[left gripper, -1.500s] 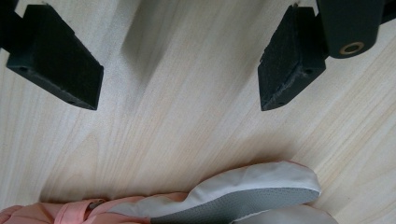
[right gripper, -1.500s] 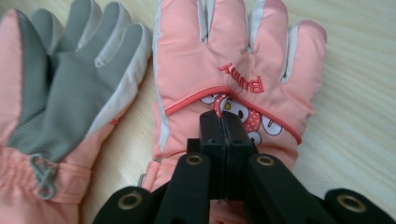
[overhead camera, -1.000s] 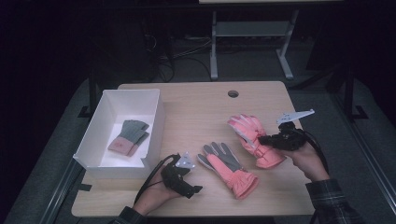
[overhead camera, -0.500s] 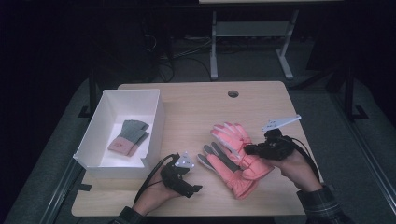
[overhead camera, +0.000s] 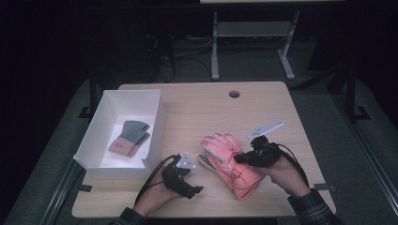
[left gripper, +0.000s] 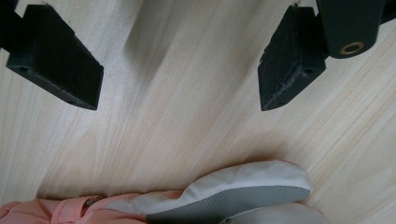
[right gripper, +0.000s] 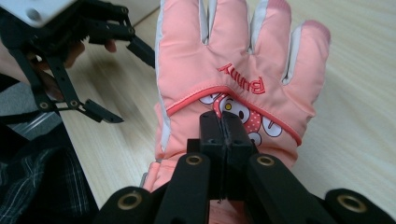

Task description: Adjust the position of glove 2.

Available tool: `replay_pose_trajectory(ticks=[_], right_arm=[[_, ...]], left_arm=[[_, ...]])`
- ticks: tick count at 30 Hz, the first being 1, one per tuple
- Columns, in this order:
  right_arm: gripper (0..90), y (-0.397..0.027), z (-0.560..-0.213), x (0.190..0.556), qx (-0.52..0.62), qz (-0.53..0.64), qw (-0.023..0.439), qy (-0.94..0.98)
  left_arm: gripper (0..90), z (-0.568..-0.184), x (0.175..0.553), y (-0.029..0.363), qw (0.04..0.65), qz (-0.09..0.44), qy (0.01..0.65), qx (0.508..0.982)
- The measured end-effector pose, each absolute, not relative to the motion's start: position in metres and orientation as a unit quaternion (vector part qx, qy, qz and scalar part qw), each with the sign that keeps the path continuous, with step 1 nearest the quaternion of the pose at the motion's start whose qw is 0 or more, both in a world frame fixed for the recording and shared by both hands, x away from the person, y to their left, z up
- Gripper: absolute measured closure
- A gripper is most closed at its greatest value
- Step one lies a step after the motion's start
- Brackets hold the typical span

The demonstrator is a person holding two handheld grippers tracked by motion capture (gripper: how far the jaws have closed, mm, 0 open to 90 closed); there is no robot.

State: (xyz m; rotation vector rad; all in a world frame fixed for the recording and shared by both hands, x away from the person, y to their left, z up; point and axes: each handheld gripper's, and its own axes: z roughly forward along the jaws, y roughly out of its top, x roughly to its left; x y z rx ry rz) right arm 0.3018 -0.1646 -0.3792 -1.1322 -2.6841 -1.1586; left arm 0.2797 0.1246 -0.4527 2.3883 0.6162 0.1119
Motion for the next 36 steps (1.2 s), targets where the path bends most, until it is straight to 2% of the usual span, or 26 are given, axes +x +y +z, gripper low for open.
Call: replay_pose_trajectory(ticks=[17,20,25,27,28,29,30,31,34,36], right_arm=[[88.5,-0.141,-0.413,0.303,-0.345,-0.31,-0.002,-0.886],[82.0,-0.146,-0.408,0.303,-0.34,-0.332,0.0,-0.88],[65.3,-0.157,-0.395,0.3,-0.331,-0.372,-0.01,-0.867],[63.7,-0.161,-0.389,0.299,-0.325,-0.388,-0.02,-0.862],[65.8,-0.167,-0.382,0.298,-0.324,-0.402,-0.032,-0.856],[69.6,-0.171,-0.381,0.298,-0.322,-0.41,-0.038,-0.853],[69.6,-0.171,-0.381,0.298,-0.322,-0.41,-0.038,-0.853],[75.1,-0.175,-0.379,0.298,-0.325,-0.413,-0.045,-0.85],[87.9,-0.187,-0.381,0.298,-0.329,-0.414,-0.066,-0.847],[90.0,-0.197,-0.383,0.299,-0.335,-0.416,-0.068,-0.842]], left_arm=[[14.7,-0.453,0.279,0.12,0.334,0.035,0.242,0.91],[15.0,-0.452,0.277,0.118,0.338,0.036,0.246,0.908],[22.1,-0.449,0.277,0.12,0.35,0.034,0.251,0.902],[28.4,-0.446,0.277,0.121,0.359,0.032,0.257,0.897],[40.7,-0.445,0.277,0.122,0.363,0.034,0.254,0.896],[45.1,-0.443,0.277,0.122,0.367,0.034,0.256,0.894],[53.1,-0.442,0.277,0.123,0.372,0.03,0.259,0.891],[53.1,-0.44,0.276,0.123,0.372,0.029,0.258,0.891],[75.0,-0.437,0.277,0.124,0.369,0.029,0.25,0.894],[87.4,-0.435,0.278,0.124,0.365,0.03,0.25,0.896]])
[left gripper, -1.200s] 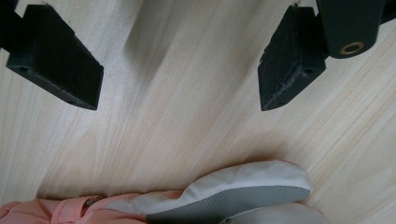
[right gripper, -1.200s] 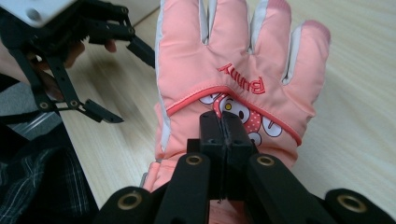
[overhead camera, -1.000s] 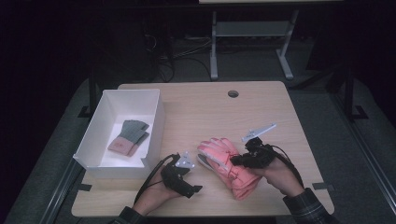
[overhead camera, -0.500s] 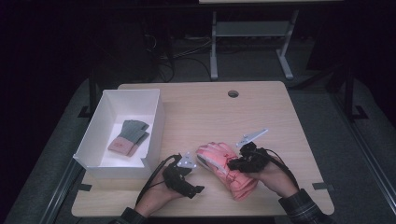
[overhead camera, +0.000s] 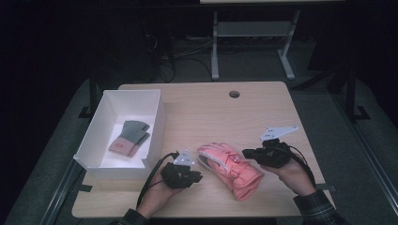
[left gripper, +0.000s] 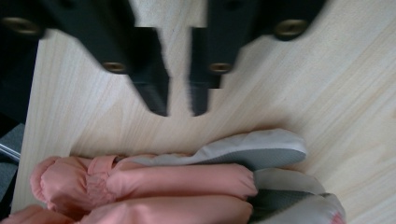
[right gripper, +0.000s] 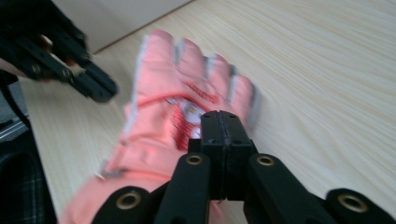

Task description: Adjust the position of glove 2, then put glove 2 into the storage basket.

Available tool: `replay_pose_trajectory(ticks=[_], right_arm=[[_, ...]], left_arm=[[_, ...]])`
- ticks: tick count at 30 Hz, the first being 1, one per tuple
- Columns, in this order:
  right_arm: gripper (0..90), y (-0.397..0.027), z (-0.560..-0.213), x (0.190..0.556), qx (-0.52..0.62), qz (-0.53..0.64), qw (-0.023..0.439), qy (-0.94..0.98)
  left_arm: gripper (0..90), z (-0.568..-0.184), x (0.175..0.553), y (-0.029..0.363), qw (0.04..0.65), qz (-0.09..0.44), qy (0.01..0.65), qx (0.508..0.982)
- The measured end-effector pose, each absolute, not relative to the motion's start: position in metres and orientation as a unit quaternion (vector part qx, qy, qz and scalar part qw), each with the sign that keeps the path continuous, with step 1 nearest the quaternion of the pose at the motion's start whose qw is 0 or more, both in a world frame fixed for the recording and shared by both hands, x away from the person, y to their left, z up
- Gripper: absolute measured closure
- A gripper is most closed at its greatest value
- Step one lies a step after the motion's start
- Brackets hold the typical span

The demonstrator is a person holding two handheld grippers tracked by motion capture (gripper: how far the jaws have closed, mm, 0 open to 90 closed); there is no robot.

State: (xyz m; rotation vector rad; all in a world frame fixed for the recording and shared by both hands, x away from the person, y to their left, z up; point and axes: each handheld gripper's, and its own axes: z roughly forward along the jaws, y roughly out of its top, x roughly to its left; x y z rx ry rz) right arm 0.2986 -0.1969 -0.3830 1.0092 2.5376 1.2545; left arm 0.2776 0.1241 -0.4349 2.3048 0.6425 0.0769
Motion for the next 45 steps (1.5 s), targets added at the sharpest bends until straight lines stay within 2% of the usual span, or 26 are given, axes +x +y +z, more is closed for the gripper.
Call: replay_pose_trajectory(ticks=[1,9,16,29,34,39,45], right_arm=[[90.0,-0.202,-0.384,0.298,0.339,0.415,0.072,0.842],[90.0,-0.238,-0.406,0.295,0.365,0.396,0.082,0.839],[90.0,-0.253,-0.431,0.288,0.366,0.371,0.059,0.851],[90.0,-0.236,-0.449,0.284,0.324,0.355,0.011,0.877],[90.0,-0.231,-0.451,0.28,0.314,0.355,0.008,0.881],[90.0,-0.247,-0.444,0.282,0.335,0.368,0.031,0.867],[90.0,-0.238,-0.454,0.285,0.323,0.356,0.003,0.877]], left_arm=[[89.8,-0.435,0.278,0.123,0.373,0.021,0.258,0.891],[89.8,-0.436,0.277,0.108,0.376,0.015,0.253,0.892],[89.8,-0.441,0.282,0.085,0.365,0.007,0.241,0.899],[89.8,-0.45,0.303,0.067,0.35,0.007,0.248,0.903],[89.8,-0.45,0.312,0.069,0.351,0.011,0.259,0.9],[89.8,-0.449,0.316,0.073,0.353,0.012,0.259,0.899],[89.7,-0.45,0.32,0.072,0.359,0.012,0.27,0.893]])
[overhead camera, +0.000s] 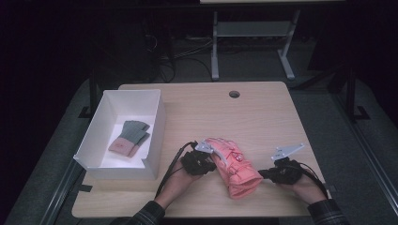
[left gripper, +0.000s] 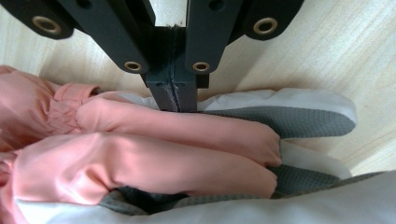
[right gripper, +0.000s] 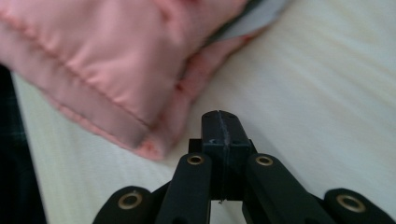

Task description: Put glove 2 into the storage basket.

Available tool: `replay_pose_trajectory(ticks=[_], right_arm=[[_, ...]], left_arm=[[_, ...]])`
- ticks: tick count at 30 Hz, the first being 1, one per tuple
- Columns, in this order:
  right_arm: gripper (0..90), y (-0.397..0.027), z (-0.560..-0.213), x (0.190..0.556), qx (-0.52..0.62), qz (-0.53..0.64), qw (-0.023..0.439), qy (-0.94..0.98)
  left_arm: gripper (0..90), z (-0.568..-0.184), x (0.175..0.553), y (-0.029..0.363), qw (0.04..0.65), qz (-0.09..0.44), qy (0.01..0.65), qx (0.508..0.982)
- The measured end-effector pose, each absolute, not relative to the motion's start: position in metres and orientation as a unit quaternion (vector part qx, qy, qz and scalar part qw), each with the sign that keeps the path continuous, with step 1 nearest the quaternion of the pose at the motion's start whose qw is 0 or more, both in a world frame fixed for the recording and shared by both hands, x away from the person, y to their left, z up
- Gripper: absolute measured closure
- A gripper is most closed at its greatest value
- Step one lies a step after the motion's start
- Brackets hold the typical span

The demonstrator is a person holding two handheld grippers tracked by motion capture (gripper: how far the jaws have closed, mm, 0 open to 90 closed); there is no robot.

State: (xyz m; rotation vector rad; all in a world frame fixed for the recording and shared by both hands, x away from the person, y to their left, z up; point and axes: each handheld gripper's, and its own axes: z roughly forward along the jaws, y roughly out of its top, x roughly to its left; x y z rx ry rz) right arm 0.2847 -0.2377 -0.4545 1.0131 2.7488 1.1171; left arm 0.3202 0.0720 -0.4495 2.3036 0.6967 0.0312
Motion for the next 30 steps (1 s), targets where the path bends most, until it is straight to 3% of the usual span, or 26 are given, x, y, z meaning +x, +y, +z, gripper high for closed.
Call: replay_pose_trajectory(ticks=[20,30], right_arm=[[90.0,-0.161,-0.459,0.254,0.232,0.375,-0.06,0.896],[90.0,-0.192,-0.437,0.258,0.268,0.416,-0.011,0.869]], left_arm=[[89.8,-0.451,0.333,0.084,0.366,0.003,0.283,0.886],[87.7,-0.441,0.334,0.101,0.363,0.012,0.305,0.881]])
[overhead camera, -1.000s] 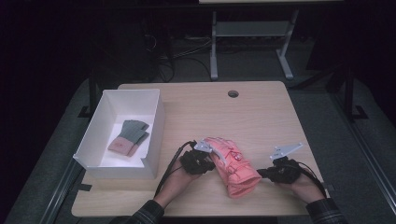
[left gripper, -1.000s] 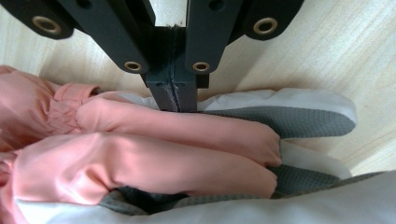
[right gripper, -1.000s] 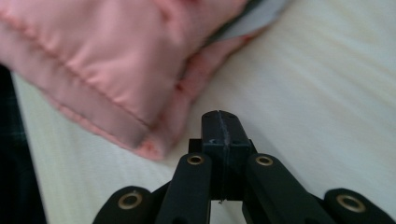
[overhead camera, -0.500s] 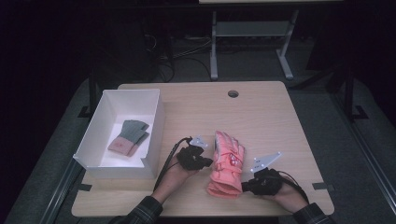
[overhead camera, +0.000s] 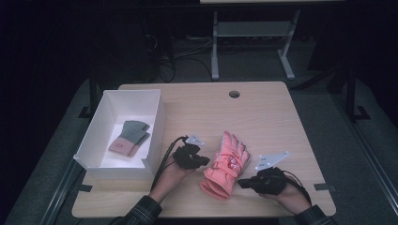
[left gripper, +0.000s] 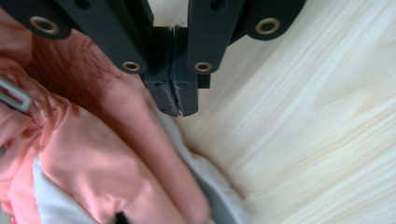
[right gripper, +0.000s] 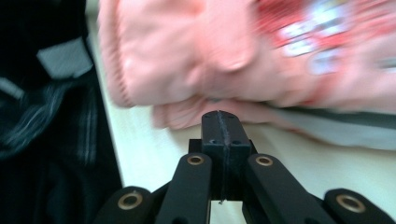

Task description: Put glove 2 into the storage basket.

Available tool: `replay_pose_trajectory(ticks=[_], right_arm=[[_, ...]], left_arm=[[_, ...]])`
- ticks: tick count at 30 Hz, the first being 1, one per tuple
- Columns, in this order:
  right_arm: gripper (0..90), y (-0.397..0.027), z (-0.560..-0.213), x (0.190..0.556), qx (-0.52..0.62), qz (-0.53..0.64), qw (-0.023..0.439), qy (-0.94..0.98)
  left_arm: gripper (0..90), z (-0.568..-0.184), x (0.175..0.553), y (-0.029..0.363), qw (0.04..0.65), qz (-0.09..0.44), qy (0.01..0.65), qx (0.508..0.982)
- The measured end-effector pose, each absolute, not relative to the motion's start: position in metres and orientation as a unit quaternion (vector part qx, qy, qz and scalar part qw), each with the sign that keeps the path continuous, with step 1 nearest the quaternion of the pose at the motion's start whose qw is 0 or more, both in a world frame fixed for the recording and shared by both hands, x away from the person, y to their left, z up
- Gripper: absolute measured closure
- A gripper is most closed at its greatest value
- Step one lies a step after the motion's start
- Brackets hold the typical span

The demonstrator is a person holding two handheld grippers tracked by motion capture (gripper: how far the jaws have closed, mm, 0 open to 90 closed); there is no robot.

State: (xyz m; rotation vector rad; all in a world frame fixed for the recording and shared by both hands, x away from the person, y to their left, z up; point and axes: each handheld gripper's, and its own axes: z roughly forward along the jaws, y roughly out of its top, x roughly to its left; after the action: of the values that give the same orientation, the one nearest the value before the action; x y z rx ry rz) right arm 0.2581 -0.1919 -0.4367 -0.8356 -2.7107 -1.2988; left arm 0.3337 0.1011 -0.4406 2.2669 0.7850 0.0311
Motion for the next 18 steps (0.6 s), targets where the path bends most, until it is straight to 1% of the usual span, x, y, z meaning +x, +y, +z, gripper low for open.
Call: replay_pose_trajectory(ticks=[4,6,8,13,14,18], right_arm=[[90.0,-0.208,-0.424,0.264,-0.292,-0.45,-0.026,-0.844],[90.0,-0.211,-0.42,0.27,-0.298,-0.463,-0.039,-0.834],[90.0,-0.209,-0.418,0.28,-0.301,-0.468,-0.047,-0.83],[90.0,-0.202,-0.421,0.288,-0.297,-0.466,-0.049,-0.832],[90.0,-0.2,-0.422,0.289,-0.297,-0.465,-0.049,-0.833],[90.0,-0.195,-0.425,0.292,-0.296,-0.462,-0.049,-0.834]], left_arm=[[81.6,-0.429,0.33,0.11,0.367,0.011,0.319,0.874],[75.4,-0.423,0.328,0.114,0.367,0.017,0.318,0.874],[66.2,-0.417,0.326,0.119,0.364,0.021,0.321,0.874],[53.8,-0.408,0.325,0.123,0.379,0.021,0.336,0.862],[50.0,-0.407,0.325,0.124,0.377,0.022,0.333,0.864],[39.3,-0.405,0.324,0.123,0.387,0.02,0.334,0.859]])
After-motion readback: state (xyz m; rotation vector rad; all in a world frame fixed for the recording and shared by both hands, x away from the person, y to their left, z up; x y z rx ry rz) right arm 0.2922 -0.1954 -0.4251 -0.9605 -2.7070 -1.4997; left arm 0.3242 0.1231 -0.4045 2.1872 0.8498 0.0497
